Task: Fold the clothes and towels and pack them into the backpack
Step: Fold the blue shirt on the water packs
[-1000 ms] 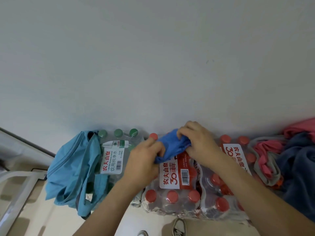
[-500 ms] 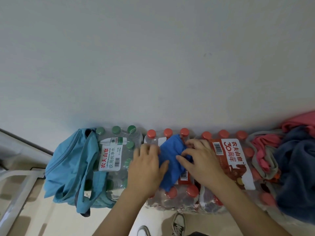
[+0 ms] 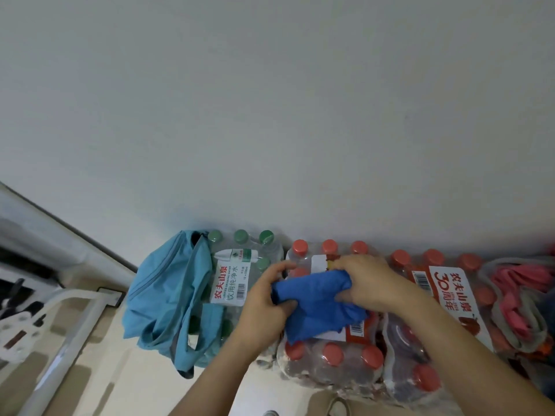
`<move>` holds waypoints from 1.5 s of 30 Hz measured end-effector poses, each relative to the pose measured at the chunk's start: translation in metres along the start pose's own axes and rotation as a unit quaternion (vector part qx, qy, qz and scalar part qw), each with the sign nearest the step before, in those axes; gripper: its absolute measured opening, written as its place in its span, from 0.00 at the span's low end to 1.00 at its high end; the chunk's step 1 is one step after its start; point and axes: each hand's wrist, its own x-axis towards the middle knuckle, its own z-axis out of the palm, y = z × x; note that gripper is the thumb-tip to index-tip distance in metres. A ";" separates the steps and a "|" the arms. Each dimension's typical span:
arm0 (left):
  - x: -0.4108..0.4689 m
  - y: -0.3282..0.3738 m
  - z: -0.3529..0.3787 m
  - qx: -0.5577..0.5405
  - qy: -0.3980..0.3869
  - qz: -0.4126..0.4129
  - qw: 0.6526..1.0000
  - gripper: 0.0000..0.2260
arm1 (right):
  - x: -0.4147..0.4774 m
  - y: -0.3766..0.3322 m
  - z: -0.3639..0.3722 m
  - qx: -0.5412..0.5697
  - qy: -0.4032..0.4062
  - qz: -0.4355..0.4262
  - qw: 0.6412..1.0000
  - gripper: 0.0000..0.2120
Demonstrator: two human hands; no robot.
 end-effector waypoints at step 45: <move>0.088 -0.048 -0.165 0.583 -0.060 0.275 0.763 0.15 | 0.033 -0.156 0.081 0.039 0.224 0.112 0.967 0.24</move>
